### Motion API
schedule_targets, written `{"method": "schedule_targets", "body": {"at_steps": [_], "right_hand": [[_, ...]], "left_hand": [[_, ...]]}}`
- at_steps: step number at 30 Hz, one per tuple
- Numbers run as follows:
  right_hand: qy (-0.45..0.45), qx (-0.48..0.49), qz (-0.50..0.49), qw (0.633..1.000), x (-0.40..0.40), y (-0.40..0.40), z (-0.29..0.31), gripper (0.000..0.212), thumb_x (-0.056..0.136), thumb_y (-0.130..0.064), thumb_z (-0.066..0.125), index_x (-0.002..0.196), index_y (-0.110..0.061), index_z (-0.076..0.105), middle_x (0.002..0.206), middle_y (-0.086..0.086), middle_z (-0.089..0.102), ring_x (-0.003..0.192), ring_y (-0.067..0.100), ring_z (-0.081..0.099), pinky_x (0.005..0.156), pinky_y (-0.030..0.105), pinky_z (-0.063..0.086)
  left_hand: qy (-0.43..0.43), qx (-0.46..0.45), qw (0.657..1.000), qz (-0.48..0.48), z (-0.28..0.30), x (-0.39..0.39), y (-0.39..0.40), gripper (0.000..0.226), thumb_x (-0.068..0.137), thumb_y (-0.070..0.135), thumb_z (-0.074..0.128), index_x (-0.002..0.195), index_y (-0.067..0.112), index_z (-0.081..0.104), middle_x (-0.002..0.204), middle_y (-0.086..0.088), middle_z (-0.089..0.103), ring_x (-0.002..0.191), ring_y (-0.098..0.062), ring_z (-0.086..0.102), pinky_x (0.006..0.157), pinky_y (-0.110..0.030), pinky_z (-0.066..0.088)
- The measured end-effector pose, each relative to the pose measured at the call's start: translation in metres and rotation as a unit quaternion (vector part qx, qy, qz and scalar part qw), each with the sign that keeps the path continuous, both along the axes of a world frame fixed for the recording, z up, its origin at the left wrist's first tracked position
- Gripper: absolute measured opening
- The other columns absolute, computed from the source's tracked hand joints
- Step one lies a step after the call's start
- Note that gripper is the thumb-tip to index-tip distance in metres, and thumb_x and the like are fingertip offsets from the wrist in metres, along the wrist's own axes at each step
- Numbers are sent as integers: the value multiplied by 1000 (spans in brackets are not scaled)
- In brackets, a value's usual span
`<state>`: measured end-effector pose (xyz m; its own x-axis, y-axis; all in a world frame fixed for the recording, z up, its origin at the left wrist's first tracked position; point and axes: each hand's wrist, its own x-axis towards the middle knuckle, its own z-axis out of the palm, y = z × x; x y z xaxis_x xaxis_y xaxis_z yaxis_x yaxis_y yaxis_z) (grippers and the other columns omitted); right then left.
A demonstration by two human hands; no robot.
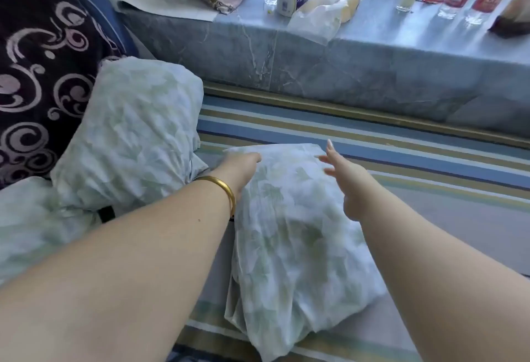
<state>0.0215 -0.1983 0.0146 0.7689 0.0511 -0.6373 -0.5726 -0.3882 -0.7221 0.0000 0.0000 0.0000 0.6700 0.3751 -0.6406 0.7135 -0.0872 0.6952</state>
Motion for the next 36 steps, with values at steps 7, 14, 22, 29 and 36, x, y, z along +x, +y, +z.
{"method": "schedule_targets", "body": {"at_steps": [7,14,22,29,36], "right_hand": [[-34,-156,-57,986,-3,-2,-68,78,90,-74,29,155,-31,21,160,8,28,145,39,23,117,57,22],[47,-30,-158,986,-8,1,-72,94,85,-80,37,153,-16,31,158,11,33,142,36,36,118,49,27],[119,158,-141,970,-42,-8,-36,97,69,-95,31,123,-21,65,110,15,74,100,37,71,94,49,53],[79,289,-103,949,-109,-27,19,103,48,-103,38,113,-33,74,118,10,73,103,35,71,85,51,58],[-44,427,-148,891,-183,-55,90,81,70,-88,51,120,-27,72,125,11,69,115,40,64,99,59,47]], "left_hand": [[18,-87,994,59,-51,-4,0,90,87,45,63,157,23,11,156,-12,33,135,-38,41,110,-54,36],[6,-106,991,79,-59,-18,1,115,70,72,69,157,23,11,155,-13,33,136,-38,40,113,-55,34],[-40,-205,977,39,-17,-66,2,85,79,88,33,124,23,63,117,-12,67,110,-33,60,106,-49,42],[-171,-302,938,7,68,-114,1,74,75,91,34,100,37,78,101,-3,78,87,-26,76,68,-39,61],[-260,-257,930,-36,157,-188,-37,108,33,105,47,118,42,69,112,2,76,109,-25,68,100,-51,49]]}}
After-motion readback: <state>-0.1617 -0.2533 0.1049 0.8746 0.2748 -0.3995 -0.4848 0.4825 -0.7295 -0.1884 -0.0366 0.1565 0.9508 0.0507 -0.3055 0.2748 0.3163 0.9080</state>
